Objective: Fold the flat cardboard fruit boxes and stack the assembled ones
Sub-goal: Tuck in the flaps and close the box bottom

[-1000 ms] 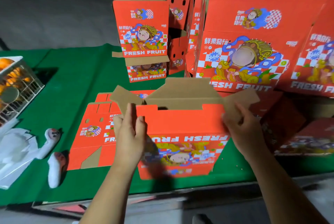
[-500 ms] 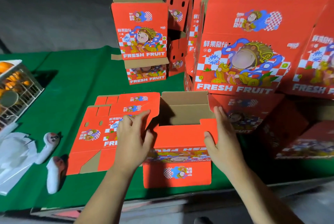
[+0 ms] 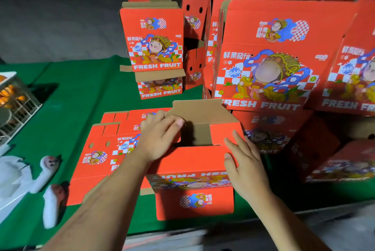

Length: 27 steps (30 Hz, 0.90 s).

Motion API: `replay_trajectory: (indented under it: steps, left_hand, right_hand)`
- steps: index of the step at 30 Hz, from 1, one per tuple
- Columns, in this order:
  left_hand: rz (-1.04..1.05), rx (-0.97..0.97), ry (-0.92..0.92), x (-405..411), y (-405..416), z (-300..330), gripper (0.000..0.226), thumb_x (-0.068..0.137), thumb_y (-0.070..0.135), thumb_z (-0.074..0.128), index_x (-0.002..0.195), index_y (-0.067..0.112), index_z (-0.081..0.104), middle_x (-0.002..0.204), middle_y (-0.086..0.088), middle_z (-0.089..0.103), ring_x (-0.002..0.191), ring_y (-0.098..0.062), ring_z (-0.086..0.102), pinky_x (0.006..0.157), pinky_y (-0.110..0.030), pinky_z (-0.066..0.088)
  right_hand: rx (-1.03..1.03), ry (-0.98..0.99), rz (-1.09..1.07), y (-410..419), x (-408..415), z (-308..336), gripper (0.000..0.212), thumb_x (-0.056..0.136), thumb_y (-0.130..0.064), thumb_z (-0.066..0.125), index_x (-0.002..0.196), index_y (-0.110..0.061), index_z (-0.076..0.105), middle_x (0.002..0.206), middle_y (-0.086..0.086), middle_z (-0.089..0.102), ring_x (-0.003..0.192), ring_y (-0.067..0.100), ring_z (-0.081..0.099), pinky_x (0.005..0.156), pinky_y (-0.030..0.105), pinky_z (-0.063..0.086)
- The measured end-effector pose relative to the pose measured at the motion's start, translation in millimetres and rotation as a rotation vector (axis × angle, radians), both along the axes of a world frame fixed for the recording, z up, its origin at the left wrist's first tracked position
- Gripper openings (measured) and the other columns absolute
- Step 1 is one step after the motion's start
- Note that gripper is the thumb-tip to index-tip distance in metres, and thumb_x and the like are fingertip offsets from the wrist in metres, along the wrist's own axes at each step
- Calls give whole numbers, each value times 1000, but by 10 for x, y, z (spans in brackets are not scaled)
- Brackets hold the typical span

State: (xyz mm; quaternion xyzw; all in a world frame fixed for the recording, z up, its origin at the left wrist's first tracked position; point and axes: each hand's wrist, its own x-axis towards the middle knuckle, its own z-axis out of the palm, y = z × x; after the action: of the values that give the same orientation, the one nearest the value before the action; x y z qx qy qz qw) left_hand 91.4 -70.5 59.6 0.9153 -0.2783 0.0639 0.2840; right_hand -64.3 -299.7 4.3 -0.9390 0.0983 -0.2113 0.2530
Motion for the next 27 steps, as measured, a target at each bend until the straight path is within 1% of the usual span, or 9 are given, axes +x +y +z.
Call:
replay_trajectory:
  steps: [4, 8, 11, 16, 17, 19, 21, 24, 27]
  left_hand:
    - [-70, -504, 16, -53, 5, -139, 47, 108, 39, 26, 114, 26, 70, 118, 15, 70, 118, -11, 61, 107, -44, 41]
    - [-23, -194, -225, -118, -38, -354, 30, 103, 27, 46, 123, 37, 67, 113, 11, 62, 108, -17, 57, 89, -40, 38]
    - [45, 87, -331, -64, 5, -529, 35, 92, 27, 63, 125, 39, 58, 110, 2, 49, 104, -29, 50, 84, -41, 35]
    - [61, -1116, 469, -98, 43, -411, 18, 91, 30, 58, 100, 41, 47, 93, 5, 67, 88, -20, 64, 91, -49, 47]
    - [87, -1132, 490, -103, 57, -413, 15, 91, 37, 59, 100, 42, 49, 83, 6, 64, 81, -18, 60, 87, -46, 44]
    - [123, -655, 222, -142, 91, -460, 33, 84, 60, 65, 110, 44, 53, 94, 15, 61, 90, -11, 56, 89, -42, 40]
    - [126, -118, -85, -131, 122, -551, 62, 72, 77, 64, 124, 44, 58, 130, 12, 53, 121, -16, 48, 103, -45, 39]
    - [101, 69, 46, -87, 96, -531, 86, 69, 86, 63, 140, 39, 53, 141, 6, 48, 132, -28, 38, 109, -46, 40]
    - [278, 332, 76, -163, -66, -507, 89, 70, 83, 63, 143, 37, 45, 133, 4, 51, 127, -30, 38, 97, -48, 49]
  right_hand:
    - [158, 39, -37, -91, 142, 129, 32, 104, -33, 51, 114, -15, 76, 146, 1, 56, 134, 26, 48, 114, 41, 36]
    - [438, 46, -132, -258, 357, 388, 61, 87, -72, 29, 101, -19, 57, 103, -4, 49, 104, 27, 54, 81, 34, 33]
    - [328, 96, -77, -250, 455, 316, 62, 85, -72, 50, 135, -36, 46, 125, 0, 36, 118, 18, 42, 98, 26, 28]
    - [596, 156, -166, -270, 780, 288, 61, 98, -63, 36, 142, -23, 53, 135, 12, 50, 129, 24, 47, 99, 31, 35]
    - [658, 199, -173, -284, 805, 313, 55, 101, -60, 38, 135, -22, 57, 136, 13, 53, 129, 29, 49, 99, 35, 38]
    - [552, 298, -104, -252, 706, 318, 48, 83, -78, 50, 116, -43, 52, 127, -1, 47, 116, 20, 51, 91, 38, 41]
    - [380, 286, -45, -185, 591, 269, 79, 57, -81, 69, 119, -46, 36, 121, -9, 34, 107, 11, 48, 89, 37, 44]
    - [206, 246, -64, -96, 578, 179, 118, 61, -63, 85, 150, -48, 9, 132, -1, 29, 109, 18, 46, 92, 44, 51]
    - [-76, 341, -183, -5, 657, 206, 110, 66, -68, 83, 149, -41, 16, 127, 4, 28, 107, 35, 57, 82, 47, 54]
